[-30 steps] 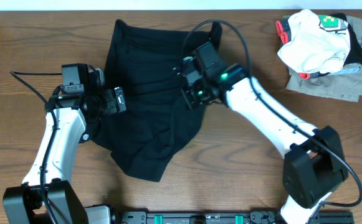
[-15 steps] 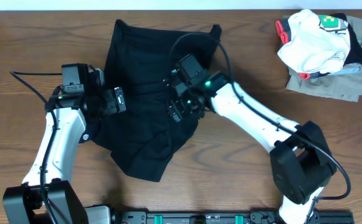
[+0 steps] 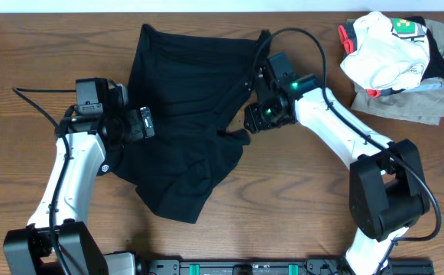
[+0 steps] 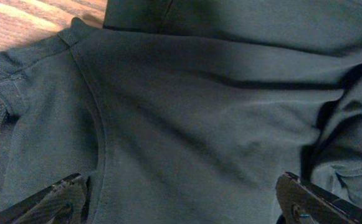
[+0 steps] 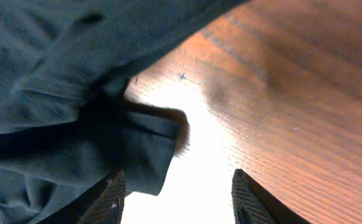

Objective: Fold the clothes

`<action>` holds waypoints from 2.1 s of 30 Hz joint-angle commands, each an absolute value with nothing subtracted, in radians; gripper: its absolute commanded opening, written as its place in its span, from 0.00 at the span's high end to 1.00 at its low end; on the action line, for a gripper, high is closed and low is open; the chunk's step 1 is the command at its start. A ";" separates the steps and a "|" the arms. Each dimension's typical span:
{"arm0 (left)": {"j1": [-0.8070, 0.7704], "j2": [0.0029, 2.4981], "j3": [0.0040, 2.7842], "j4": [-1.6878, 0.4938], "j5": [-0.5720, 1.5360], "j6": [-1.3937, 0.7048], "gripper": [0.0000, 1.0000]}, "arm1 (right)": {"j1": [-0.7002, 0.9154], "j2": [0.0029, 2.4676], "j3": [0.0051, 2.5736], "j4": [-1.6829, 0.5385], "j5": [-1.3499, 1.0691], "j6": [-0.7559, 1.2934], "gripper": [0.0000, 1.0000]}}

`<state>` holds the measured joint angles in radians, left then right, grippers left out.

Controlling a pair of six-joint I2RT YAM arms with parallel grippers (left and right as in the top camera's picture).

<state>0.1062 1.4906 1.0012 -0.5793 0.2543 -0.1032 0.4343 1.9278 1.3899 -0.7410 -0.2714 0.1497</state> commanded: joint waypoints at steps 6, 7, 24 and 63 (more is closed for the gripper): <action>0.106 1.499 1.002 -0.583 0.241 -0.090 0.02 | 0.442 1.904 1.310 -0.635 -0.378 0.260 0.41; 0.106 1.499 1.002 -0.583 0.241 -0.091 0.02 | 0.445 1.904 1.307 -0.631 -0.374 0.301 0.37; 0.106 1.499 1.002 -0.595 0.241 -0.091 0.02 | 0.450 2.015 1.293 -0.568 -0.536 0.434 0.39; 0.106 1.499 1.002 -0.586 0.241 -0.090 0.02 | 0.289 1.746 1.293 -1.061 -0.260 0.343 0.99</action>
